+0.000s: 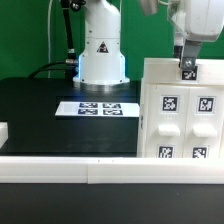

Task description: Assemble cabinet

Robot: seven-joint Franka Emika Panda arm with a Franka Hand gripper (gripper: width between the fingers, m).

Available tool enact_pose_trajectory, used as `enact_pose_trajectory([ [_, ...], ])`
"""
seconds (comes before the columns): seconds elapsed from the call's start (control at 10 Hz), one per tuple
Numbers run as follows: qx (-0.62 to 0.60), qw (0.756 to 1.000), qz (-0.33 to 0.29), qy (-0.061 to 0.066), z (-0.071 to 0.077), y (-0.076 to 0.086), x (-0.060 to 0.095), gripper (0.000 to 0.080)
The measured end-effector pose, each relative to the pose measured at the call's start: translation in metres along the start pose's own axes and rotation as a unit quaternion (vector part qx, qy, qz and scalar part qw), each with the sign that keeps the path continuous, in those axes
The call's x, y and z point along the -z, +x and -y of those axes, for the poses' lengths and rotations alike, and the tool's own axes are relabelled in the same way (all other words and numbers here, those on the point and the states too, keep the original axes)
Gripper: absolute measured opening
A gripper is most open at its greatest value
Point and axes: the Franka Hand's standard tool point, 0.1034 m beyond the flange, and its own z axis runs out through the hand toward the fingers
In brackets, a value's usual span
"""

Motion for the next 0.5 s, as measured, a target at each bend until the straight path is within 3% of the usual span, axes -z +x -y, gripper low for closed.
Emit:
enact_pose_trajectory([
  [0.1, -0.002, 1.000, -0.001, -0.002, -0.0019, -0.0017, 0.0018, 0.0402],
  [0.2, -0.002, 1.000, -0.001, -0.004, -0.0030, -0.0020, 0.0034, 0.0402],
  [0.3, -0.008, 1.000, -0.002, -0.006, -0.0041, -0.0024, 0.0050, 0.0218],
  [0.4, -0.026, 1.000, -0.002, -0.009, -0.0053, -0.0029, 0.0073, 0.0137],
  [0.5, -0.037, 0.999, -0.003, -0.009, -0.0054, -0.0037, 0.0068, 0.0137],
])
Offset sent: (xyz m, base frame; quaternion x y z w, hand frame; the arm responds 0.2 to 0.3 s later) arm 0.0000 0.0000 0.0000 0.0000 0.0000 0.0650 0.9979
